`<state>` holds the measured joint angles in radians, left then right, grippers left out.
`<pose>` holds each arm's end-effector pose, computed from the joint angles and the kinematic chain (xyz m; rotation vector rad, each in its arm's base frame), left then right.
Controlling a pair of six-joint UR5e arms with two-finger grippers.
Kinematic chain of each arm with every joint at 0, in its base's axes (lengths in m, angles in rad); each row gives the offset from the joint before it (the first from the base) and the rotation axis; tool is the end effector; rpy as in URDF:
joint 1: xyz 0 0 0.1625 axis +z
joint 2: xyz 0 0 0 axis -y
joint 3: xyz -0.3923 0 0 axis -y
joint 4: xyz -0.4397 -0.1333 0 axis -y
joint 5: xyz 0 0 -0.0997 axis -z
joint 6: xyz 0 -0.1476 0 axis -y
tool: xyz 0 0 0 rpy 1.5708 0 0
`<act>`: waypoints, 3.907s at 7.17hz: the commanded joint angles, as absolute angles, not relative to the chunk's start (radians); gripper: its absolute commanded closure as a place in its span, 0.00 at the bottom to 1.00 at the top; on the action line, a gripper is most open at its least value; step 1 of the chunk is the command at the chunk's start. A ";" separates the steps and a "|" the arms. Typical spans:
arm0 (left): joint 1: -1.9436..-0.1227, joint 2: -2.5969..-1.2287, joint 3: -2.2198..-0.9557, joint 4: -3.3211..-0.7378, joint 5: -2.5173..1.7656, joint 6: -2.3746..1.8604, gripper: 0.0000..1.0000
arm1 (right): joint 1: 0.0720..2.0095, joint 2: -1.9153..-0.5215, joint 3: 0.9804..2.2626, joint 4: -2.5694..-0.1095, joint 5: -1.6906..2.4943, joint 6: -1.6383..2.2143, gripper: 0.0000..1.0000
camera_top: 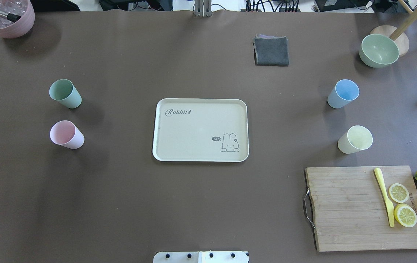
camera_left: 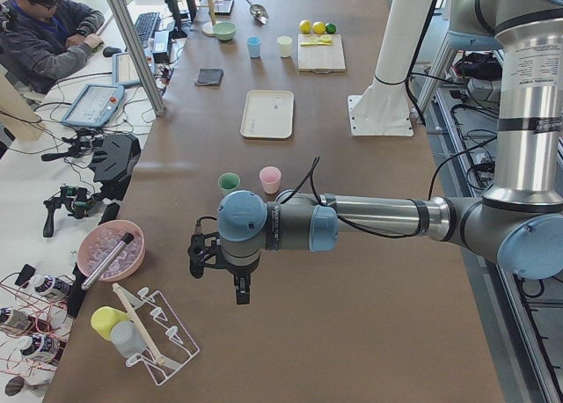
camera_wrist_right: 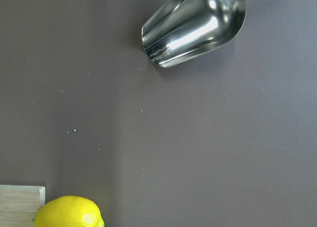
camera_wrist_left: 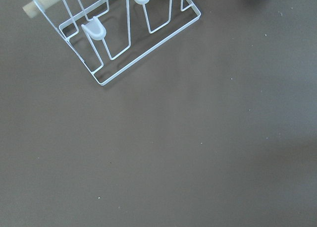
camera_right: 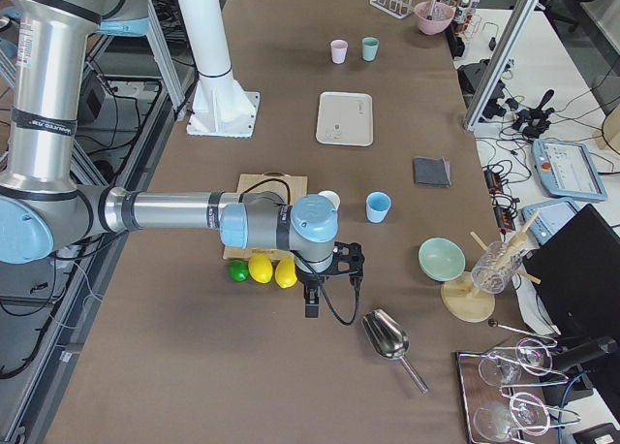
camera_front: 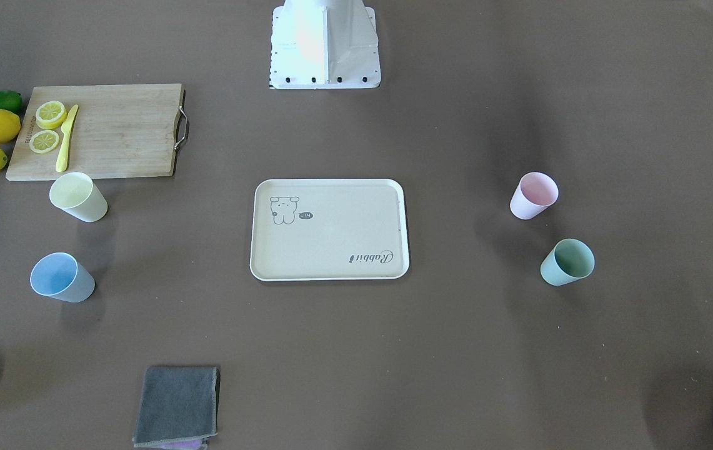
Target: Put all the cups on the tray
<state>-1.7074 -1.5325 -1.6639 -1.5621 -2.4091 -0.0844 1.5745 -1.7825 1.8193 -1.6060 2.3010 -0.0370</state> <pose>-0.0953 -0.5200 0.6244 0.0653 0.8381 -0.1885 0.0365 -0.4567 0.6397 0.0164 -0.7301 -0.0324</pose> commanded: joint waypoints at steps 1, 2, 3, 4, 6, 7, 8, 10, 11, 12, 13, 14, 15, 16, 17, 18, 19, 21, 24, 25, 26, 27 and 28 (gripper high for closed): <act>-1.701 -1.532 -1.667 -1.565 -2.411 -0.084 0.01 | 1.574 -1.782 1.819 -1.606 2.301 -0.037 0.00; -1.700 -1.532 -1.667 -1.566 -2.417 -0.084 0.01 | 1.574 -1.782 1.819 -1.606 2.301 -0.037 0.00; -1.700 -1.532 -1.674 -1.566 -2.419 -0.084 0.01 | 1.574 -1.781 1.819 -1.605 2.301 -0.037 0.00; -1.700 -1.532 -1.690 -1.571 -2.419 -0.084 0.01 | 1.574 -1.778 1.824 -1.605 2.301 -0.035 0.00; -1.700 -1.532 -1.726 -1.575 -2.419 -0.084 0.01 | 1.574 -1.766 1.853 -1.605 2.350 -0.038 0.00; -1.700 -1.532 -1.744 -1.595 -2.421 -0.084 0.01 | 1.574 -1.766 1.888 -1.605 2.352 -0.038 0.00; -1.700 -1.532 -1.756 -1.641 -2.421 -0.086 0.01 | 1.574 -1.766 1.893 -1.605 2.352 -0.037 0.00; -1.700 -1.508 -1.753 -1.866 -2.419 -0.086 0.01 | 1.575 -1.770 1.965 -1.429 2.349 -0.028 0.00; -1.697 -1.514 -1.720 -1.996 -2.405 -0.090 0.01 | 1.575 -1.761 1.932 -1.343 2.333 -0.025 0.00; -1.691 -1.569 -1.676 -2.028 -2.407 -0.130 0.01 | 1.575 -1.728 1.869 -1.285 2.351 -0.023 0.00; -1.681 -1.594 -1.658 -2.022 -2.414 -0.162 0.01 | 1.575 -1.724 1.853 -1.278 2.361 -0.021 0.00; -1.675 -1.597 -1.658 -2.032 -2.414 -0.161 0.01 | 1.575 -1.726 1.852 -1.263 2.356 -0.023 0.00; -1.668 -1.600 -1.661 -2.036 -2.416 -0.161 0.01 | 1.575 -1.726 1.850 -1.258 2.359 -0.025 0.00; -1.634 -1.611 -1.692 -2.048 -2.456 -0.175 0.01 | 1.575 -1.723 1.856 -1.258 2.356 0.023 0.00; -1.567 -1.614 -1.713 -2.055 -2.479 -0.269 0.01 | 1.551 -1.685 1.861 -1.259 2.355 0.193 0.00; -1.486 -1.617 -1.741 -2.104 -2.480 -0.416 0.01 | 1.473 -1.674 1.876 -1.258 2.350 0.339 0.00; -1.403 -1.609 -1.756 -2.217 -2.479 -0.644 0.01 | 1.392 -1.655 1.890 -1.258 2.320 0.461 0.00; -1.260 -1.563 -1.756 -2.358 -2.456 -0.846 0.01 | 1.201 -1.655 1.951 -1.258 2.211 0.705 0.01; -1.067 -1.545 -1.756 -2.356 -2.269 -0.967 0.03 | 1.100 -1.655 1.956 -1.236 2.131 0.776 0.01; -0.963 -1.546 -1.769 -2.356 -2.167 -1.018 0.03 | 1.098 -1.655 1.954 -1.227 2.131 0.776 0.00; -0.884 -1.549 -1.769 -2.358 -2.102 -1.046 0.03 | 1.100 -1.657 1.954 -1.227 2.131 0.776 0.00; -0.864 -1.552 -1.767 -2.358 -2.080 -1.046 0.08 | 1.098 -1.657 1.954 -1.227 2.131 0.773 0.00; -0.833 -1.552 -1.764 -2.358 -2.045 -1.045 0.18 | 1.100 -1.661 1.954 -1.220 2.131 0.775 0.00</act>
<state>-0.8758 -1.5510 -1.7662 -2.3575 -2.0898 -1.0398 1.0995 -1.6578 1.9543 -1.2257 2.1308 0.7744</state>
